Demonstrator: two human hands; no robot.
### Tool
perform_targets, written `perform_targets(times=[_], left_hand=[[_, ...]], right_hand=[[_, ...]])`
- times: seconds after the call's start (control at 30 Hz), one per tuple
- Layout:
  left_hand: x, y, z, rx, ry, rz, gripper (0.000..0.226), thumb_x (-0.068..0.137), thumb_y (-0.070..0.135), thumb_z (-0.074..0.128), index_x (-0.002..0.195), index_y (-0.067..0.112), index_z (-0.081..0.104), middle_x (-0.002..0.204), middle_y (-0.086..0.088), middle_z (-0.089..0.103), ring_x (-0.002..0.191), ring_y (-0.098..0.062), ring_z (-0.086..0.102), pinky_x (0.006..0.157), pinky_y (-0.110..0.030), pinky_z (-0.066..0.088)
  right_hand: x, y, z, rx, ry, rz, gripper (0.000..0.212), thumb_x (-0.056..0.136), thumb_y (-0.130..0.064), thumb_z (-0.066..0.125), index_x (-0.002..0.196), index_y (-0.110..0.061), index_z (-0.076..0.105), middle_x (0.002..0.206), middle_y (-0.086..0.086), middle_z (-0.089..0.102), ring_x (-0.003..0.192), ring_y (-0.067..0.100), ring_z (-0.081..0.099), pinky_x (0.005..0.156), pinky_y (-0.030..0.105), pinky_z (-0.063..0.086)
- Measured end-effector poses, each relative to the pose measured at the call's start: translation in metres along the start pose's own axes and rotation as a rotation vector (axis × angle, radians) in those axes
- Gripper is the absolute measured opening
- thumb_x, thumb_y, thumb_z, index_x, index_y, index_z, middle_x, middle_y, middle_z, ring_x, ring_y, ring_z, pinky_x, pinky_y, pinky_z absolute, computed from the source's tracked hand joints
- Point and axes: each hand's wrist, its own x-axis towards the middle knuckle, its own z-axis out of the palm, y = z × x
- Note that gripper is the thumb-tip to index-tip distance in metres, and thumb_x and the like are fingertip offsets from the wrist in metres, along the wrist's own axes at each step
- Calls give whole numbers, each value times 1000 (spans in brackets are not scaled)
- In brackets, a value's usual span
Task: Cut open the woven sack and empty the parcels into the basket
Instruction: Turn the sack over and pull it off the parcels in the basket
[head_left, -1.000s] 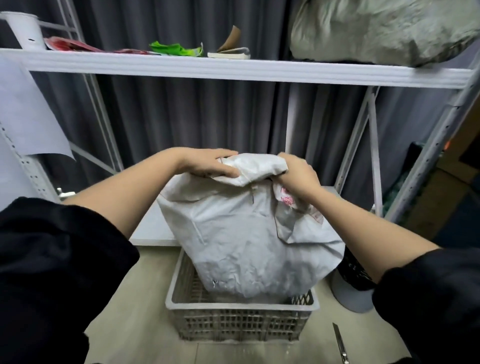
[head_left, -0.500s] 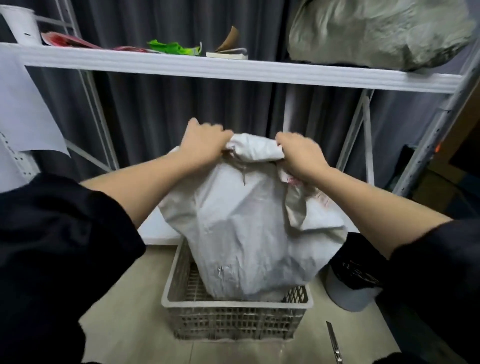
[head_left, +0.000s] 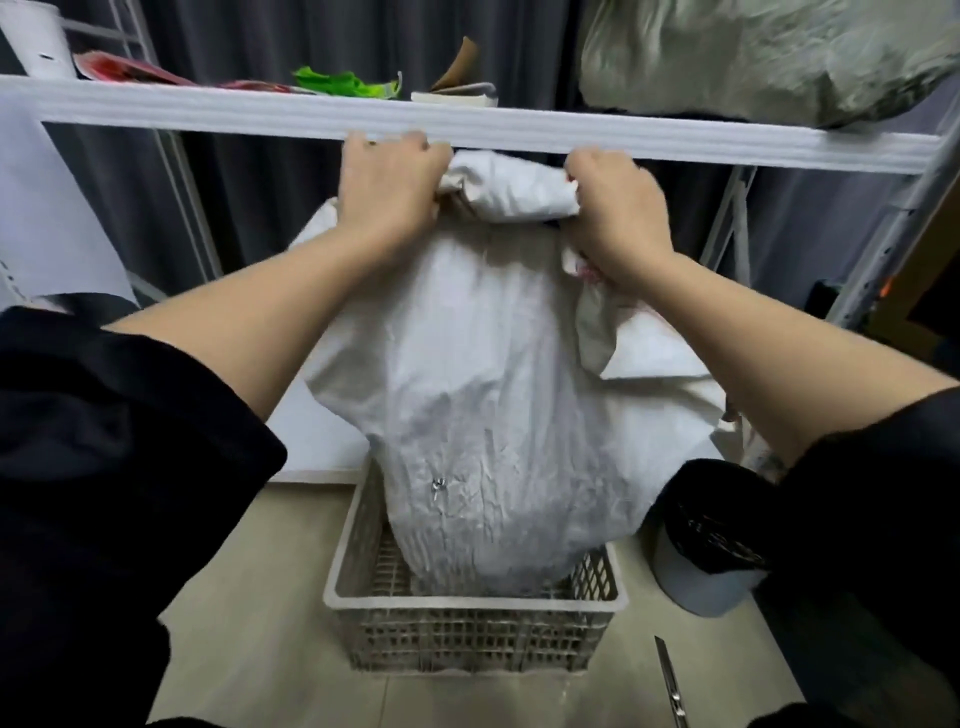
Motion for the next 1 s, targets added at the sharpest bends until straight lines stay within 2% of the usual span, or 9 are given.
perform_targets(times=[0.07, 0.2, 0.37, 0.53, 0.67, 0.73, 0.8, 0.9, 1.0], left_hand=[[-3, -1, -1, 27, 111, -41, 28, 80, 15, 52, 108, 12, 54, 113, -17, 57, 100, -38, 56, 81, -43, 34], [-16, 5, 12, -63, -241, -28, 28, 85, 25, 55, 112, 17, 53, 118, -15, 58, 108, -36, 57, 89, -45, 35], [-5, 5, -10, 89, 235, -8, 26, 68, 11, 58, 94, 12, 57, 93, -15, 62, 78, -35, 61, 66, -38, 35], [-25, 3, 7, -6, -66, 24, 27, 84, 29, 56, 105, 13, 53, 105, -12, 59, 93, -34, 58, 80, -41, 33], [-18, -4, 0, -618, -391, -16, 45, 74, 70, 49, 77, 25, 51, 85, 3, 49, 83, -24, 48, 75, -34, 33], [-21, -4, -3, -942, -496, -72, 39, 79, 60, 49, 71, 22, 49, 77, 4, 45, 70, -18, 45, 68, -29, 33], [-27, -8, 6, -1034, -632, -151, 31, 84, 43, 63, 94, 17, 50, 92, 1, 51, 76, -11, 47, 71, -26, 38], [-34, -13, 23, -878, -757, -194, 81, 78, 39, 75, 141, 19, 28, 142, -1, 39, 126, -14, 43, 106, -28, 35], [-42, -2, 37, -517, -683, -94, 90, 68, 52, 73, 142, 25, 29, 138, 2, 48, 130, -20, 44, 112, -39, 25]], right_hand=[[-7, -4, 0, 14, 102, 75, 27, 78, -4, 44, 103, -9, 52, 107, 13, 56, 98, 35, 50, 67, 40, 29], [-18, -5, 10, -61, -159, -111, 23, 82, -7, 47, 105, -9, 50, 105, 15, 56, 98, 37, 52, 65, 40, 32], [-13, -5, 3, -58, 209, 10, 27, 79, -5, 38, 100, -6, 54, 102, 17, 56, 93, 35, 52, 67, 44, 32], [-16, 8, 13, -150, 123, -200, 27, 73, 2, 35, 92, -3, 54, 89, 18, 55, 78, 35, 51, 55, 38, 25], [-29, 13, 15, -188, 158, -235, 21, 67, 6, 47, 85, -4, 52, 79, 16, 54, 68, 33, 51, 50, 36, 26], [-36, 19, 19, -239, 220, -300, 19, 67, 5, 47, 81, -7, 48, 73, 13, 52, 62, 30, 50, 47, 34, 28], [-37, 21, 19, -238, 292, -362, 20, 69, 6, 48, 80, -10, 45, 71, 10, 51, 59, 27, 48, 47, 33, 29], [-42, 24, 27, -251, 372, -438, 20, 72, 6, 53, 80, -11, 46, 71, 8, 51, 64, 25, 42, 51, 34, 29], [-50, 23, 30, -213, 348, -531, 19, 72, 6, 54, 81, -11, 50, 75, 9, 53, 68, 23, 37, 54, 35, 29]])
